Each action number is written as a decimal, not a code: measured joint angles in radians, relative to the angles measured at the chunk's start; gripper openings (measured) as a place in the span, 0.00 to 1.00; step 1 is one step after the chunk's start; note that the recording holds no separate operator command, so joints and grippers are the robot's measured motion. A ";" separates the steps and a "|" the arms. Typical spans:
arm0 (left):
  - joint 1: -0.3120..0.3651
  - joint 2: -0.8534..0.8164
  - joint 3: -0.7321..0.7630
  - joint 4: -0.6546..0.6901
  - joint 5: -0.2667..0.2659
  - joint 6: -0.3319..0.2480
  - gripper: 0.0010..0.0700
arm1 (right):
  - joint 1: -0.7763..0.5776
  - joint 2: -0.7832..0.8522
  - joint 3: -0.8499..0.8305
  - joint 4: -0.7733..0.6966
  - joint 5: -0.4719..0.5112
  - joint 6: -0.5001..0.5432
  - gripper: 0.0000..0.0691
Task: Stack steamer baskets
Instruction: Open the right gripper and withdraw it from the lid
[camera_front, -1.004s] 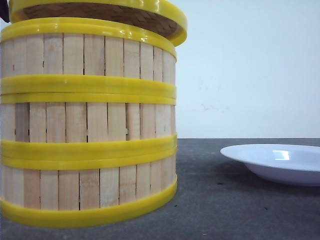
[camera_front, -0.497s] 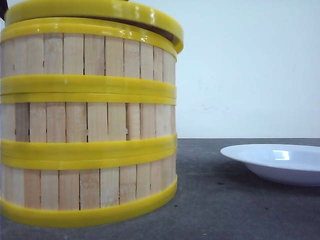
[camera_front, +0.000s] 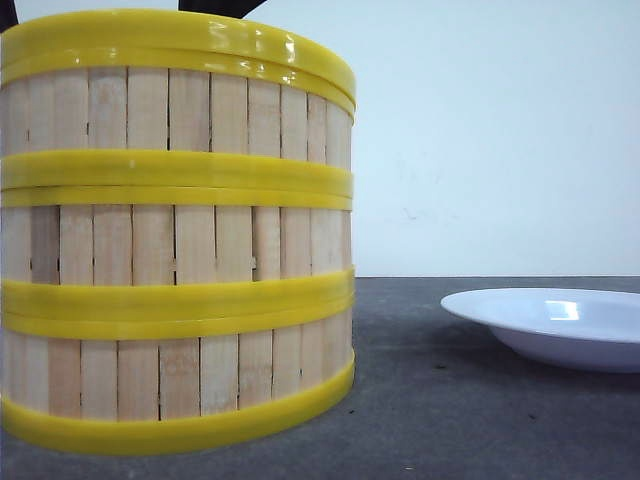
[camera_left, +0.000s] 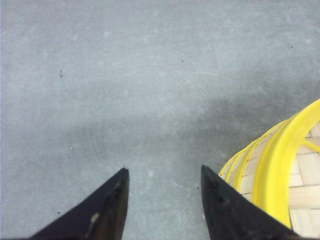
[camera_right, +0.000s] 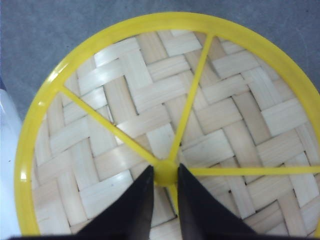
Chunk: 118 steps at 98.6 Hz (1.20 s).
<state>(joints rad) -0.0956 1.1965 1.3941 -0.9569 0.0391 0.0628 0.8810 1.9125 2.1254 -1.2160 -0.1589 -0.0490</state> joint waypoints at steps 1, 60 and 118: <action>0.000 0.000 0.000 0.000 0.000 0.000 0.37 | 0.000 0.000 0.000 0.000 0.000 0.000 0.09; 0.000 -0.063 0.000 0.000 0.012 -0.005 0.37 | -0.014 -0.161 0.000 0.024 0.115 0.004 0.60; 0.000 -0.472 -0.409 0.157 0.003 -0.047 0.37 | -0.457 -0.656 -0.517 0.109 0.130 0.006 0.60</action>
<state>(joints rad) -0.0959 0.7250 0.9855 -0.8001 0.0425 0.0162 0.4240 1.2564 1.6089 -1.1069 -0.0292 -0.0433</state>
